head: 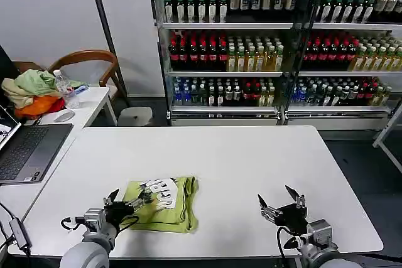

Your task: Fold and organize the clothes.

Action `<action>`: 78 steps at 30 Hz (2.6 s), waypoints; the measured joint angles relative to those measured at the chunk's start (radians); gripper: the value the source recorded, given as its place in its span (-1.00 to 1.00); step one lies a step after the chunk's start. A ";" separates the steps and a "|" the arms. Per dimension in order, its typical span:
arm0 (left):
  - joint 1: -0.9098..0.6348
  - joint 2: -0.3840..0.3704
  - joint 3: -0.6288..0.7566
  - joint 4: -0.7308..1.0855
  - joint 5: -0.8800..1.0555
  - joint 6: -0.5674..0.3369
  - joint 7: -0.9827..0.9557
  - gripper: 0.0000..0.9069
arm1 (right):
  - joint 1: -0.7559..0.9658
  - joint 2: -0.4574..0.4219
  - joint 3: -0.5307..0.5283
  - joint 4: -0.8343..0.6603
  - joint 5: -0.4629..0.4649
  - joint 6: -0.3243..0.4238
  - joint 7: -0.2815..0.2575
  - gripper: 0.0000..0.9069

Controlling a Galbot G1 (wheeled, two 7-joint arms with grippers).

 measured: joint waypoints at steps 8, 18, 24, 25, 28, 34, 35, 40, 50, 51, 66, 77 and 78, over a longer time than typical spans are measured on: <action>0.014 -0.003 -0.002 0.033 -0.020 0.000 -0.008 -0.87 | 0.009 0.008 -0.009 -0.008 -0.003 0.001 0.000 1.00; 0.009 -0.006 -0.006 0.062 -0.060 -0.024 0.022 -0.89 | 0.009 0.009 -0.009 -0.011 -0.003 0.001 0.000 1.00; 0.013 -0.015 -0.006 0.065 -0.069 -0.039 0.049 -0.87 | 0.011 0.013 -0.013 -0.014 -0.004 0.002 0.000 1.00; 0.013 -0.017 -0.005 0.065 -0.070 -0.042 0.054 -0.89 | 0.011 0.014 -0.014 -0.015 -0.006 0.002 0.000 1.00; 0.014 -0.025 -0.009 0.063 -0.075 -0.051 0.065 -0.91 | 0.009 0.016 -0.017 -0.016 -0.012 0.006 0.000 1.00; 0.025 -0.014 -0.044 0.017 -0.087 -0.050 0.082 -0.91 | 0.014 0.013 -0.019 -0.017 -0.014 0.009 0.001 1.00; 0.026 -0.010 -0.053 0.005 -0.091 -0.047 0.082 -0.91 | 0.017 0.012 -0.021 -0.017 -0.014 0.009 0.001 1.00; 0.035 0.033 -0.140 -0.058 -0.145 -0.004 0.073 -0.91 | 0.025 0.011 -0.029 -0.021 -0.014 0.014 -0.001 1.00; 0.113 0.231 -0.455 -0.053 -0.270 0.081 0.080 -0.91 | 0.043 0.010 -0.042 -0.012 -0.013 0.023 -0.002 1.00; 0.117 0.247 -0.478 -0.053 -0.277 0.086 0.080 -0.91 | 0.043 0.012 -0.044 -0.011 -0.014 0.022 -0.002 1.00; 0.100 0.042 -0.180 -0.181 0.057 0.053 0.109 -0.91 | 0.003 0.018 -0.012 -0.006 -0.031 0.021 -0.004 1.00; -0.024 -0.144 0.195 -0.094 0.277 0.008 0.076 -0.20 | 0.010 0.009 0.006 -0.009 -0.033 0.016 -0.004 1.00; -0.036 -0.158 0.213 -0.086 0.282 0.006 0.069 1.00 | 0.011 0.007 0.007 -0.009 -0.033 0.014 -0.004 1.00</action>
